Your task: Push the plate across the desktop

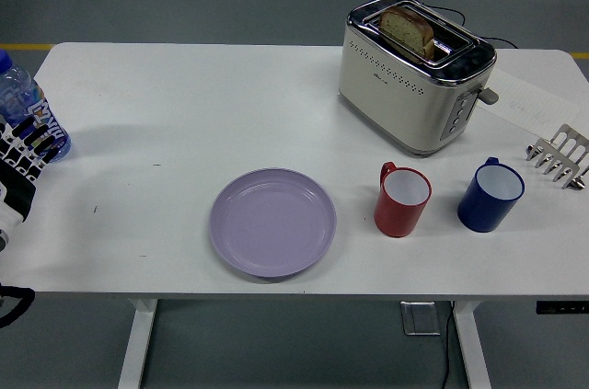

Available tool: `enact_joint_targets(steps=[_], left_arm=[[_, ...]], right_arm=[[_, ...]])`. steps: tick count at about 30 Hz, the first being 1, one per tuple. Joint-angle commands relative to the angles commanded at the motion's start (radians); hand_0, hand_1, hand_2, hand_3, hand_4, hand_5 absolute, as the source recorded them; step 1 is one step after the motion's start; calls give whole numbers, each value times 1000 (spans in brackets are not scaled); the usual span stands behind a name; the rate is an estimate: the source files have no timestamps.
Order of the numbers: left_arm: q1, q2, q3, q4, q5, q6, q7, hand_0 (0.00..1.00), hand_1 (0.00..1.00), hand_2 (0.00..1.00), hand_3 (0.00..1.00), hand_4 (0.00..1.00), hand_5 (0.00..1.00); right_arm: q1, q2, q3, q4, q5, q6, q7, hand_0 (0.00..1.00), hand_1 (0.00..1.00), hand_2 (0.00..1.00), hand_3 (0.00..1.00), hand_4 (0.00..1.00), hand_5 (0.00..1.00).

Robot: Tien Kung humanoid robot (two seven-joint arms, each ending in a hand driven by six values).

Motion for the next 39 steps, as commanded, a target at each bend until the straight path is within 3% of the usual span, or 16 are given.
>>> enact_joint_targets(steps=[39], left_arm=[[8,-5,-43,-2,-5,0,-11,767,771,738,732,516,998]], right_arm=[[23,-5,8,-2,-3,-2,1,590,524,612,593,358,535]])
